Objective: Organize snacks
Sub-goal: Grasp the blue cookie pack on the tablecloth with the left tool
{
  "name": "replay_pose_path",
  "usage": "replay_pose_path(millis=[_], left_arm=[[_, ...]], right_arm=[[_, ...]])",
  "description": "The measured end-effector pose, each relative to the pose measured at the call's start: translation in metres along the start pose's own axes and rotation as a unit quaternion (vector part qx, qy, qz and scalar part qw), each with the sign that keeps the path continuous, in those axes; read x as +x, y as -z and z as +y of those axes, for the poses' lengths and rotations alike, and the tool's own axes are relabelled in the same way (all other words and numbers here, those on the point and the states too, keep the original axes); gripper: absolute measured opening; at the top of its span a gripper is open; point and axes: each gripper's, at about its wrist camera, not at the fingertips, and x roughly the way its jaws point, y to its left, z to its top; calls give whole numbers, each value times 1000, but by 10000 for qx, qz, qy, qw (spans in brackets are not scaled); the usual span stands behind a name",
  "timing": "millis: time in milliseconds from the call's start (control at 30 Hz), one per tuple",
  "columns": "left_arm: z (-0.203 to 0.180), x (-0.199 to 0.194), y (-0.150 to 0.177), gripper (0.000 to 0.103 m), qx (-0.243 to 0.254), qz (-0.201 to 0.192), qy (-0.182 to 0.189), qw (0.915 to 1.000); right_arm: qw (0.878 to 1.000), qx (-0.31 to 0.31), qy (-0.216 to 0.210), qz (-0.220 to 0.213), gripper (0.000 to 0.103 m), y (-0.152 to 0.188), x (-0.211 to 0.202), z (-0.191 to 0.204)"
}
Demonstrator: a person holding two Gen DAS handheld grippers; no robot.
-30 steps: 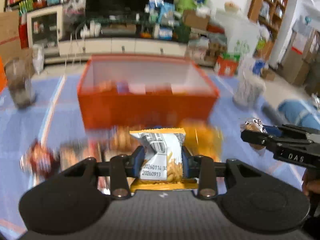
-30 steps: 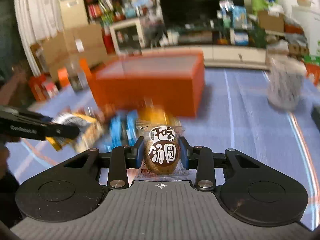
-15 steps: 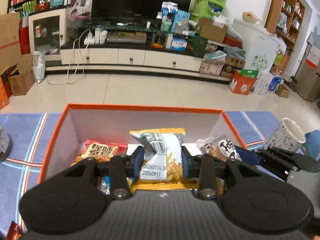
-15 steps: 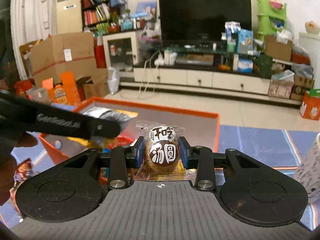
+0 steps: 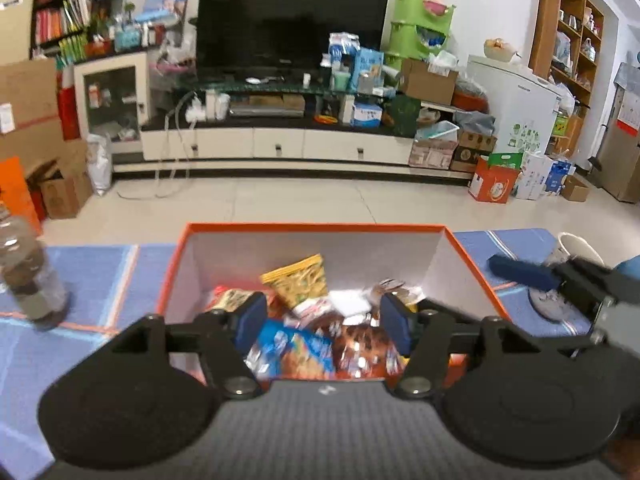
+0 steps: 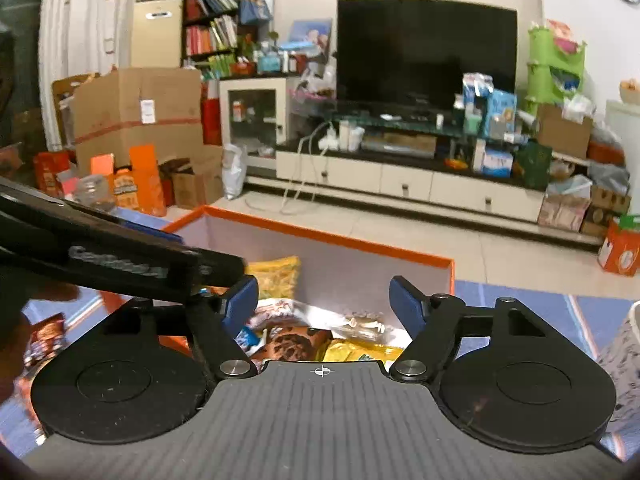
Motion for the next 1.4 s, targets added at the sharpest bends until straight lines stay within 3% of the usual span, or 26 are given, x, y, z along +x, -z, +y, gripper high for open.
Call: replay_pose_path(millis=[67,167,300,500,567,633,767,900,1167,1300,1400], left_arm=[[1,-23,16,65,-110,23,25,9999],[1,-52,50,65,-332,201,10,9992],[-4,-77,102,66,-545,633,-212,9963],[-8,-124,174,66,-1017,1265,-511,9854],[-10,-142,191,66,-1125,1394,-428,9829],[-17,-148,201,66,-1245,1605,-74,9791],[-24,-136,208,66,-1520,1687,223,9736],[-29,-118,206,66,-1564,1716,384,9719],[-34,-64,175,69,-881,1750,147,9805],[-44,-71,172,69,-426,1587,-74,9864],[-49,-79,178,69,-17,1521,-132,9883]], right_arm=[[10000,-71,0,-21,81,5,-22,3],[9998,-166,70,75,83,23,-58,7],[9992,167,89,359,87,71,-104,1],[9923,733,-126,993,88,130,-128,-22],[9921,673,-51,1059,88,141,-133,-28],[9908,774,-72,1106,88,146,-136,-34],[9878,1148,-365,992,88,141,-140,-39],[9896,1124,-310,848,90,134,-144,-35],[9850,1284,-284,1120,91,140,-134,-43],[9747,1797,-452,1250,91,148,-125,-55],[9740,1779,-555,1285,91,145,-113,-47]])
